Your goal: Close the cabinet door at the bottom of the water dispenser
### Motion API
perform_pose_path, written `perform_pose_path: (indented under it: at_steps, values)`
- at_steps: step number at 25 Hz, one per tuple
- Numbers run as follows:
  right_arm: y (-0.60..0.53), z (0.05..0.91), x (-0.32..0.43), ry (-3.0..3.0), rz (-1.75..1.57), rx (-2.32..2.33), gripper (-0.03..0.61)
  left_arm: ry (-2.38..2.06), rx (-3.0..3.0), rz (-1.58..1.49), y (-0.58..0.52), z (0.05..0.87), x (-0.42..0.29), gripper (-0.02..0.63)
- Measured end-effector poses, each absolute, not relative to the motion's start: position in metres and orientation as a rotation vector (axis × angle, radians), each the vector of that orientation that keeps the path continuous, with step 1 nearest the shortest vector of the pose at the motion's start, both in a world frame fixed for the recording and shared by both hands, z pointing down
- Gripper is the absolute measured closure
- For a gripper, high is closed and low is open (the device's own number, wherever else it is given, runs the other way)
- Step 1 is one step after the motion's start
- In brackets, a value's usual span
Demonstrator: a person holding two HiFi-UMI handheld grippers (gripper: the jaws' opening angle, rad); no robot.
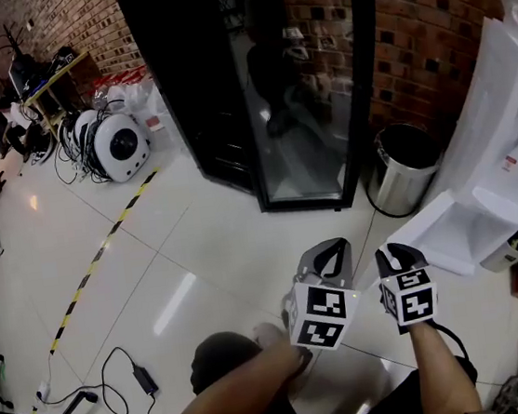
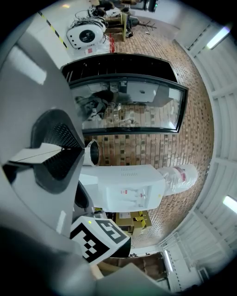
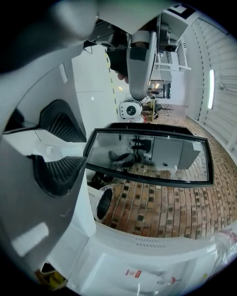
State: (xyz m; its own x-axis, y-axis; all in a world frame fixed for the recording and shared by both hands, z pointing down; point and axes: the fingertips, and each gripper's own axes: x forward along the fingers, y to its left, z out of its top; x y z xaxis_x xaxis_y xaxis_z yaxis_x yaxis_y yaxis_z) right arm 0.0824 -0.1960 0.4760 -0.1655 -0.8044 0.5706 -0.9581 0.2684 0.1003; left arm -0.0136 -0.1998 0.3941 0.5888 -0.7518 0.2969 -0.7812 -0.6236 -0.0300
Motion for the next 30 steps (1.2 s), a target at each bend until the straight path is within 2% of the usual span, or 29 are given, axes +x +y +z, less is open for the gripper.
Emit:
perform_pose_path:
  at_steps: [10, 17, 30]
  values:
    - [-0.157, 0.476, 0.103, -1.972, 0.388, 1.564, 0.497, -1.23, 2.746, 0.365, -0.183, 0.383, 0.012, 0.612]
    - [-0.114, 0.478, 0.131, -1.928, 0.401, 1.561, 0.492, -1.137, 2.778, 0.295, -0.158, 0.373, 0.056, 0.612]
    - [-0.044, 0.474, 0.23, -1.799, 0.487, 1.705, 0.486, -0.947, 2.836, 0.293, -0.104, 0.38, 0.151, 0.612]
